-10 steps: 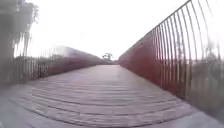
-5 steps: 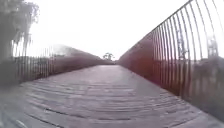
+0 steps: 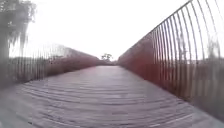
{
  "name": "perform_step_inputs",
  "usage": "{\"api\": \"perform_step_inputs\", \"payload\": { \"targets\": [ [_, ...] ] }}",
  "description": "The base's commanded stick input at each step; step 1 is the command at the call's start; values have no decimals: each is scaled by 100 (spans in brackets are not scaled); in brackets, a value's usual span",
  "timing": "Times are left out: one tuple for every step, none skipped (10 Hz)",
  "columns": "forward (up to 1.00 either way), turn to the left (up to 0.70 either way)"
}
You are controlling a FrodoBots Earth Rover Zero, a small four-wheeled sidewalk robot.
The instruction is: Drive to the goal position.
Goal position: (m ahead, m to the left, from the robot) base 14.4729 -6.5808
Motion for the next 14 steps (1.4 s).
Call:
{"api": "perform_step_inputs", "payload": {
  "targets": [
    [70,0],
    [70,0],
    [70,0],
    [70,0],
    [70,-14],
    [70,-14],
    [70,-14],
    [70,-14],
    [70,-14],
    [70,-14],
    [70,-14],
    [70,-14],
    [70,-14],
    [70,-14]
  ]
}}
